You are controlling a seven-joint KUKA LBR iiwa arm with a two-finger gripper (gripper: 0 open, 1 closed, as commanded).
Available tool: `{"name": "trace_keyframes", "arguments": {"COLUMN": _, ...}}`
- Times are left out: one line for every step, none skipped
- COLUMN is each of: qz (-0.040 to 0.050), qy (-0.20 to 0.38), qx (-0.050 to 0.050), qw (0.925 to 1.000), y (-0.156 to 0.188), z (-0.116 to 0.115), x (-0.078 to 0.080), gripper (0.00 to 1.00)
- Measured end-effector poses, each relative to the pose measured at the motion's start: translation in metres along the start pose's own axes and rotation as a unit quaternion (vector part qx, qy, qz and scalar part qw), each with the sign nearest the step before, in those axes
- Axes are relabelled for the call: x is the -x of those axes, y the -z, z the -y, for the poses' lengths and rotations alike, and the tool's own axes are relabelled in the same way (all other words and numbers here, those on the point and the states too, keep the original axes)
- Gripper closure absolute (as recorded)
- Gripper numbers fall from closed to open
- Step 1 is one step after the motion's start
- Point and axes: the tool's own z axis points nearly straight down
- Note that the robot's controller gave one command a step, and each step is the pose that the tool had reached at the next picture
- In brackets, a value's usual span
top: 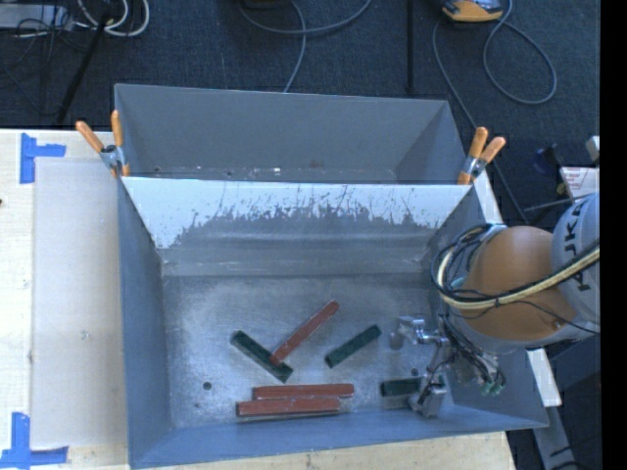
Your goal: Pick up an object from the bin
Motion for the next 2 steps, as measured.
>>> {"name": "trace_keyframes", "arguments": {"qz": -0.0052, "qy": 0.002, "qx": 0.000, "qw": 1.0000, "y": 0.001, "z": 0.000, "x": -0.002, "gripper": 1.00}}
{"name": "trace_keyframes", "arguments": {"qz": -0.0021, "qy": 0.021, "qx": 0.000, "qw": 0.9998, "y": 0.133, "z": -0.069, "x": 0.009, "gripper": 1.00}}
